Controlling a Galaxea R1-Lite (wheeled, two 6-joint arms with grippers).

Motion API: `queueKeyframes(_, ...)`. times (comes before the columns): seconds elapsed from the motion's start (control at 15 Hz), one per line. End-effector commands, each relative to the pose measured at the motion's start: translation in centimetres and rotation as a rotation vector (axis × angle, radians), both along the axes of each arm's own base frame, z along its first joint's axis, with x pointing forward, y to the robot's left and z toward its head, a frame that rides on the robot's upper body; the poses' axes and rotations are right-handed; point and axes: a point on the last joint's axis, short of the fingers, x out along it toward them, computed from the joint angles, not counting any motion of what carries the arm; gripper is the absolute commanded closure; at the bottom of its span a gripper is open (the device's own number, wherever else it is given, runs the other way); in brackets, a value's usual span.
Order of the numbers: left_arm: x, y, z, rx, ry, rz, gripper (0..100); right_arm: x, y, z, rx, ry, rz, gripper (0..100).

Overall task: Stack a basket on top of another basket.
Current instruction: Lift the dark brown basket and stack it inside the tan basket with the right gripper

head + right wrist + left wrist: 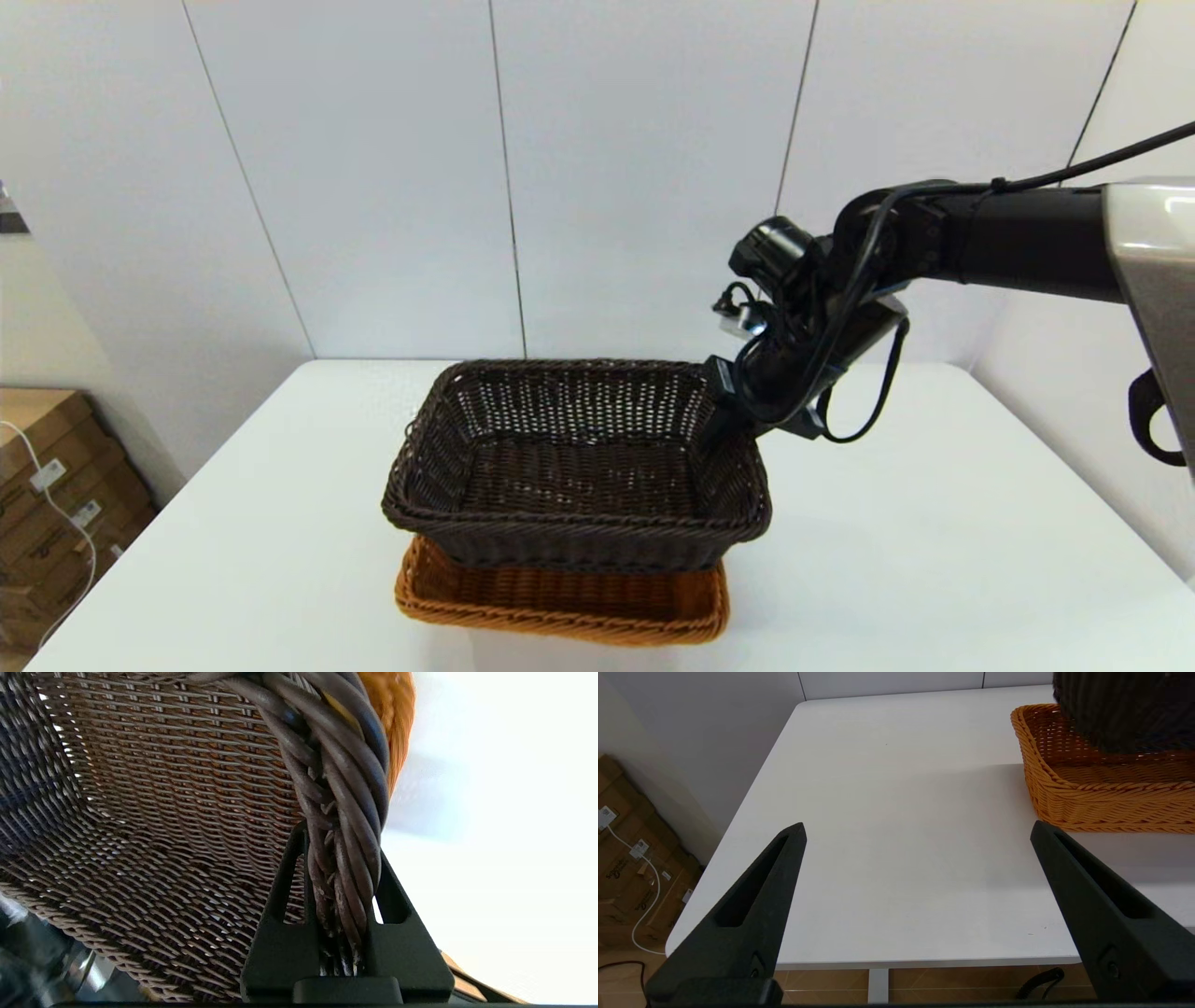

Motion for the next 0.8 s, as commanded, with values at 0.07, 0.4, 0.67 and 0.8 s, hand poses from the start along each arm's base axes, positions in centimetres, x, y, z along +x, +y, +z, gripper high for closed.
queueKeyframes(0.07, 0.0, 0.0, 0.0, 0.000, 0.001, 0.000, 0, 0.0, 0.3, -0.3, -0.002, 0.012, -0.012, 100)
queueKeyframes(0.4, 0.0, 0.0, 0.0, 0.000, 0.001, 0.000, 0, 0.1, 0.7, -0.9, -0.007, 0.041, -0.027, 100)
queueKeyframes(0.67, 0.0, 0.0, 0.0, 0.000, 0.001, 0.000, 0, 0.3, 0.8, -1.5, -0.013, 0.061, -0.049, 100)
queueKeyframes(0.8, 0.0, 0.0, 0.0, 0.000, 0.001, 0.000, 0, 0.5, 0.8, -1.9, -0.019, 0.071, -0.061, 100)
